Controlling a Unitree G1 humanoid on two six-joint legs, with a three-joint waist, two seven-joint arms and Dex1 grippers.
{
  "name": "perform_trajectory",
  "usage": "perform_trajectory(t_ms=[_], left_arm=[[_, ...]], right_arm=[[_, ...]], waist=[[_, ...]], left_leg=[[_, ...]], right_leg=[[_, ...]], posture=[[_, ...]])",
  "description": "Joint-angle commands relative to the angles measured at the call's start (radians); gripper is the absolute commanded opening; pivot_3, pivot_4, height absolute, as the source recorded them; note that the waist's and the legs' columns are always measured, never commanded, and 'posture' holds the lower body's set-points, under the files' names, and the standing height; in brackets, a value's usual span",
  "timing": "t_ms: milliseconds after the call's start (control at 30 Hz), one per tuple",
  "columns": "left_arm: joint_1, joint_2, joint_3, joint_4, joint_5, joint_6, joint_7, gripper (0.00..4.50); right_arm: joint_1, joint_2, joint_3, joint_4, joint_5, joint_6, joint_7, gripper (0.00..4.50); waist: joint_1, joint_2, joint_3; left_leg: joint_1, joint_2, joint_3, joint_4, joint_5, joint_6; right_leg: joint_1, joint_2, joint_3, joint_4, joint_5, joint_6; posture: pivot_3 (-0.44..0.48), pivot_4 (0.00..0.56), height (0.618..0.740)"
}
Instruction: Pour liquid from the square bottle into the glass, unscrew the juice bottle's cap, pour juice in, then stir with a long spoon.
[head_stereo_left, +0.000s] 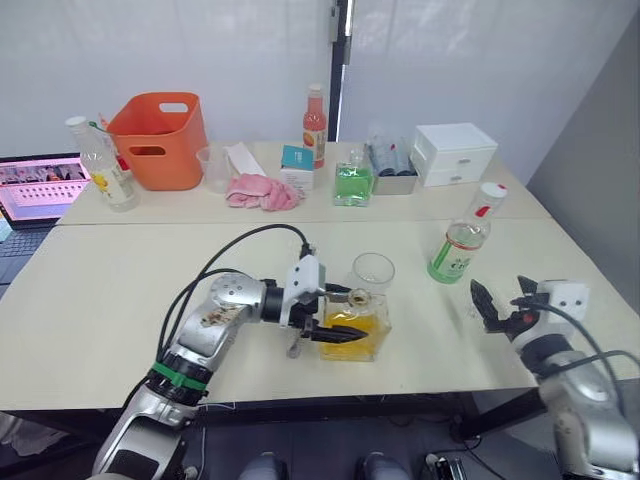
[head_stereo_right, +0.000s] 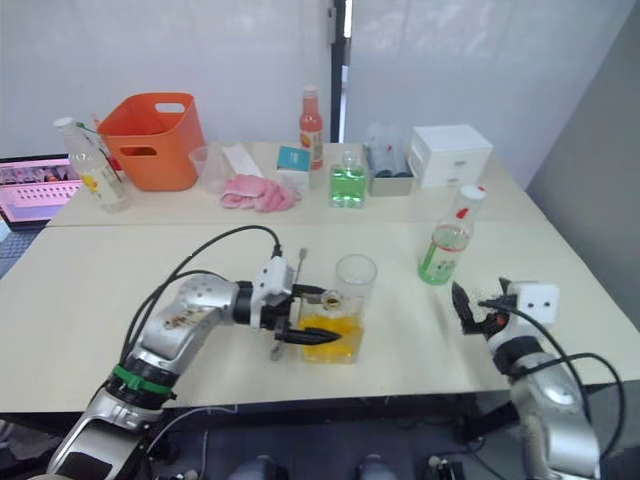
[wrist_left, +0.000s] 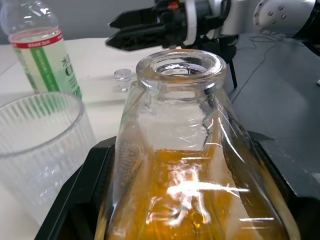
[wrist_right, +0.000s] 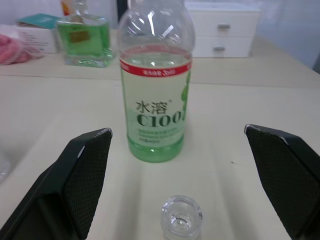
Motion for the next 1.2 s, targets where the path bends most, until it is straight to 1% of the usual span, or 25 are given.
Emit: perform_trajectory(t_ms=[33, 133, 233, 367, 467, 567, 667, 767, 833, 1000, 1200], left_arm=[[-0.012, 0.032, 0.082, -0.1, -0.097, 0.058, -0.015, 2.8], [-0.006, 0.068, 0.113, -0.122, -0.125, 0.096, -0.018, 2.8], [-0.019, 0.11, 0.16, -0.117, -0.147, 0.126, -0.015, 2.8], [-0.07, 0.159, 0.205, -0.065, -0.132, 0.114, -0.011, 2.8], [-0.13, 0.168, 0.22, 0.001, -0.105, 0.074, -0.002, 2.8], [-0.212, 0.146, 0.211, 0.097, -0.046, 0.0, 0.028, 2.8], [-0.31, 0.076, 0.181, 0.249, 0.04, -0.141, 0.073, 2.8], [-0.401, -0.002, 0.151, 0.435, 0.136, -0.315, 0.114, 2.8], [-0.444, -0.036, 0.133, 0.536, 0.193, -0.425, 0.134, 2.8], [-0.558, -0.142, 0.078, 0.846, 0.361, -0.777, 0.277, 2.8], [-0.633, -0.211, 0.031, 1.06, 0.522, -1.042, 0.484, 2.8]], right_arm=[[-0.016, -0.07, 0.021, -0.118, 0.134, 0.093, 0.118, 4.5], [-0.033, -0.12, 0.064, -0.154, 0.174, 0.155, 0.165, 4.5], [-0.053, -0.153, 0.118, -0.178, 0.178, 0.194, 0.203, 4.5], [-0.075, -0.145, 0.15, -0.192, 0.167, 0.21, 0.183, 4.5], [-0.077, -0.135, 0.157, -0.199, 0.161, 0.211, 0.168, 4.5], [-0.077, -0.124, 0.161, -0.206, 0.158, 0.213, 0.155, 4.5], [-0.073, -0.111, 0.163, -0.218, 0.16, 0.216, 0.138, 4.5], [-0.069, -0.102, 0.163, -0.231, 0.166, 0.221, 0.123, 4.5], [-0.068, -0.1, 0.162, -0.237, 0.167, 0.223, 0.117, 4.5], [-0.068, -0.086, 0.161, -0.251, 0.167, 0.226, 0.083, 4.5], [-0.052, -0.063, 0.171, -0.268, 0.158, 0.222, 0.044, 4.5]], waist=[[-0.003, 0.001, 0.0], [-0.003, 0.001, 0.001], [0.002, 0.0, 0.001], [0.009, 0.0, 0.001], [0.018, -0.001, 0.002], [0.023, -0.001, 0.002], [0.025, -0.001, 0.002], [0.026, -0.002, 0.002], [0.024, -0.002, 0.002], [0.023, -0.003, 0.003], [0.021, -0.004, 0.003]], left_leg=[[0.0, 0.0, 0.0, 0.0, 0.0, 0.0], [0.0, 0.0, 0.0, 0.0, 0.0, 0.0], [0.0, 0.0, 0.0, 0.001, 0.0, 0.0], [-0.001, 0.0, 0.0, 0.001, 0.0, 0.0], [-0.001, -0.001, 0.0, 0.001, 0.0, 0.0], [-0.002, -0.001, 0.003, 0.002, 0.0, 0.0], [-0.005, -0.002, 0.002, 0.003, 0.0, 0.0], [-0.007, -0.003, 0.001, 0.003, 0.0, 0.0], [-0.008, -0.003, 0.001, 0.003, 0.0, 0.0], [-0.01, -0.004, 0.0, 0.003, 0.0, 0.0], [-0.013, -0.004, 0.0, 0.003, 0.0, 0.0]], right_leg=[[0.0, 0.0, 0.0, 0.0, 0.0, 0.0], [0.0, 0.0, 0.0, 0.0, 0.0, 0.0], [0.0, 0.0, 0.0, -0.001, 0.0, 0.0], [0.0, 0.0, 0.0, -0.001, 0.0, 0.0], [0.0, 0.0, 0.0, -0.001, 0.0, 0.0], [0.0, 0.0, -0.001, -0.001, 0.0, 0.0], [0.0, 0.001, -0.001, -0.001, 0.0, 0.0], [-0.001, 0.001, -0.001, -0.002, 0.0, 0.001], [-0.001, 0.001, -0.001, -0.003, 0.0, 0.001], [-0.002, 0.002, -0.001, -0.004, 0.0, 0.001], [-0.004, 0.002, -0.001, -0.004, 0.0, 0.001]], posture=[[0.0, 0.15, 0.715], [0.0, 0.15, 0.715], [0.0, 0.15, 0.715], [0.0, 0.15, 0.715], [0.0, 0.15, 0.715], [0.0, 0.15, 0.715], [0.0, 0.15, 0.715], [0.0, 0.15, 0.715], [0.0, 0.15, 0.715], [0.0, 0.15, 0.715], [0.0, 0.15, 0.715]])
